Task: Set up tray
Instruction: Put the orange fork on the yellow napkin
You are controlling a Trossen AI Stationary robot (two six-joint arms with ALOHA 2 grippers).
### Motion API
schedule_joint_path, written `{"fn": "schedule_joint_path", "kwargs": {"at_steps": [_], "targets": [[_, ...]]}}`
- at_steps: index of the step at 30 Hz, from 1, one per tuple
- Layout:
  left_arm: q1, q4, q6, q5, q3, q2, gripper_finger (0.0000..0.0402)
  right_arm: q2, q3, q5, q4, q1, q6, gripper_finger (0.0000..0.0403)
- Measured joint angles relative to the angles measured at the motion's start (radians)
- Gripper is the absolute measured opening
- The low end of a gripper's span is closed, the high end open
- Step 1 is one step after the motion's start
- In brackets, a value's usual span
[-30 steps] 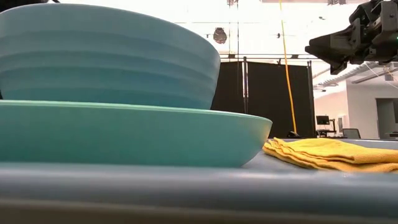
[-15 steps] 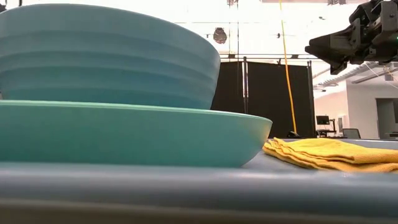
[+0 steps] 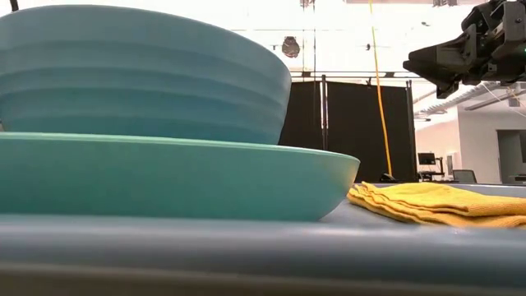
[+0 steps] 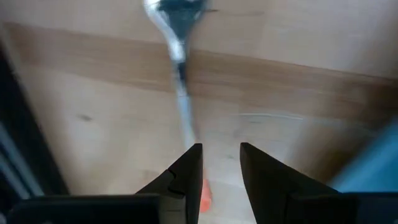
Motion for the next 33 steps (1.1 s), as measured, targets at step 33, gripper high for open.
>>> {"fn": "schedule_joint_path", "kwargs": {"at_steps": [33], "targets": [[-0.004, -0.236, 0.006, -0.021, 0.082, 0.079, 0.0113, 0.0, 0.0, 0.0, 0.0, 0.0, 0.0, 0.0116]]}}
